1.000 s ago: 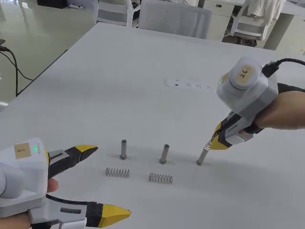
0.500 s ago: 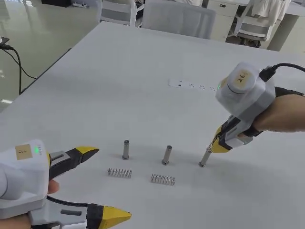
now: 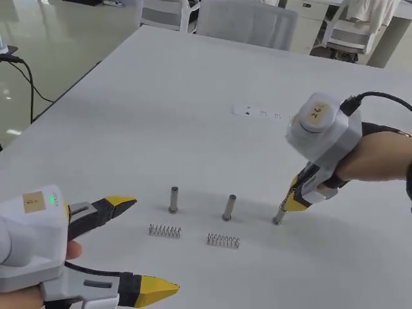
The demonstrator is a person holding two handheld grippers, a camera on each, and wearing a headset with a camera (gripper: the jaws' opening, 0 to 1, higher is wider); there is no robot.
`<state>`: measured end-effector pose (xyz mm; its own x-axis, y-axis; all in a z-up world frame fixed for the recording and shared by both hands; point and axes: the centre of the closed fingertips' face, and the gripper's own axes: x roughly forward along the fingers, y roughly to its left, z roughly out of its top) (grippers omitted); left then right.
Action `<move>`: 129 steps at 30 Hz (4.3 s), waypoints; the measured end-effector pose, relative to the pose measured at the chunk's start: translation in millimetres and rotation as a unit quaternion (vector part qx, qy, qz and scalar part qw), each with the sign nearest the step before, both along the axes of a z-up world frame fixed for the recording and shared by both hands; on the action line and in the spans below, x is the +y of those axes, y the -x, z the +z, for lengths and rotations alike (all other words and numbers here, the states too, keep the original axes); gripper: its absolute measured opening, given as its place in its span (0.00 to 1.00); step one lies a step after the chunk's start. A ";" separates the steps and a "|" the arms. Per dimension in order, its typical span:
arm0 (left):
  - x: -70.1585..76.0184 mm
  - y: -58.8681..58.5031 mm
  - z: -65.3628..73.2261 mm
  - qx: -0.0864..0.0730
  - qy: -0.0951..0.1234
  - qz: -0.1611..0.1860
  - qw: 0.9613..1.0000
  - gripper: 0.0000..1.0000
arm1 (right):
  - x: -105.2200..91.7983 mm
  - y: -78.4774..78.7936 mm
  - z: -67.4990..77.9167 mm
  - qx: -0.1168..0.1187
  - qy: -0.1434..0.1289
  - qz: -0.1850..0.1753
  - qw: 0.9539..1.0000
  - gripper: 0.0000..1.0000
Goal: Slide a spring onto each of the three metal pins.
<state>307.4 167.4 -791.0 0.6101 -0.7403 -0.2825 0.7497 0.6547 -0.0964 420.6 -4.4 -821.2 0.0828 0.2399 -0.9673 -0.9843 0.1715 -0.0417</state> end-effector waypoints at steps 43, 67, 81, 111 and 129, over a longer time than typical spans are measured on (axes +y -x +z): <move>-0.3 -1.3 -2.3 0.002 -0.004 0.000 1.000 0.87 | 3.7 0.8 -39.5 0.011 0.002 0.001 1.000 0.28; -3.4 1.2 0.0 0.002 -0.008 -0.003 1.000 0.86 | 40.5 19.7 -8.8 -0.014 -0.030 0.050 0.998 0.31; -4.8 2.6 2.8 -0.002 -0.010 -0.006 1.000 0.86 | 58.0 48.1 -9.9 0.005 -0.031 0.072 0.997 0.25; -11.0 2.3 1.6 -0.001 -0.009 -0.017 1.000 0.83 | 79.1 67.9 -42.5 0.030 -0.028 0.089 0.995 0.15; -19.4 6.5 1.2 0.002 -0.011 -0.031 0.999 0.80 | 77.9 62.8 -48.4 0.008 -0.011 0.102 0.995 0.08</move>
<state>300.9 148.0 -789.8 0.5622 -0.7700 -0.3017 0.7887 0.6089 -0.0844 357.8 73.5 -869.6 0.0153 0.2714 -0.9623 -0.9992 -0.0308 -0.0245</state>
